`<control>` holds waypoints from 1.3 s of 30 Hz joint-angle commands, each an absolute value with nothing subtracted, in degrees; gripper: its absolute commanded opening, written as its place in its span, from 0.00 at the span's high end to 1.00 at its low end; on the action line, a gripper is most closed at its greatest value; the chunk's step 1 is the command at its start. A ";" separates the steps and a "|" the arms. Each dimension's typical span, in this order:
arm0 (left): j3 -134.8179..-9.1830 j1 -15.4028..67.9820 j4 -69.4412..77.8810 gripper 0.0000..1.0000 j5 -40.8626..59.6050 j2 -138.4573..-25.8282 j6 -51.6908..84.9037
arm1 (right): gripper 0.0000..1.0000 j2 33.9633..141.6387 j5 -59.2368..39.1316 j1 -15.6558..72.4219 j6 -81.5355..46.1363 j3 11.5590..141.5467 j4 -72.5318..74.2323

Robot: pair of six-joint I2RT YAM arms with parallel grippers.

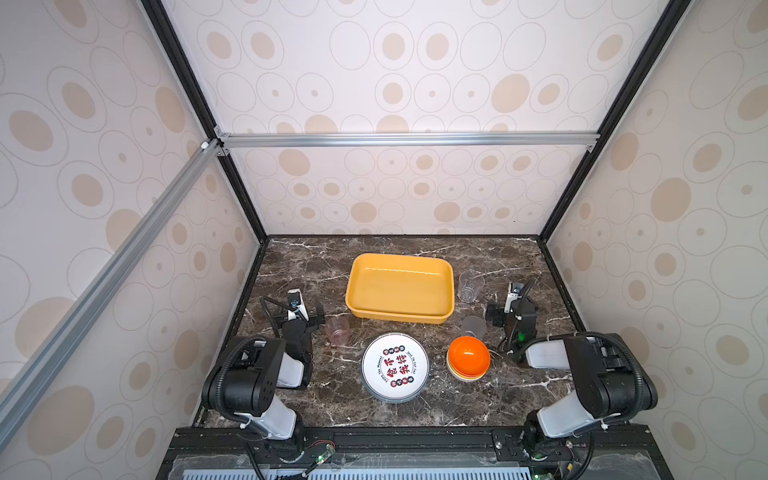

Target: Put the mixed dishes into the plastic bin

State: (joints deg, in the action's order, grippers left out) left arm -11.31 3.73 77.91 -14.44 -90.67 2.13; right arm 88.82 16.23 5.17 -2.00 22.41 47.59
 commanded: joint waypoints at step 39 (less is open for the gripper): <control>-13.31 3.33 73.03 0.02 -15.64 -85.86 2.15 | 0.00 82.25 15.47 4.89 -1.35 28.10 33.34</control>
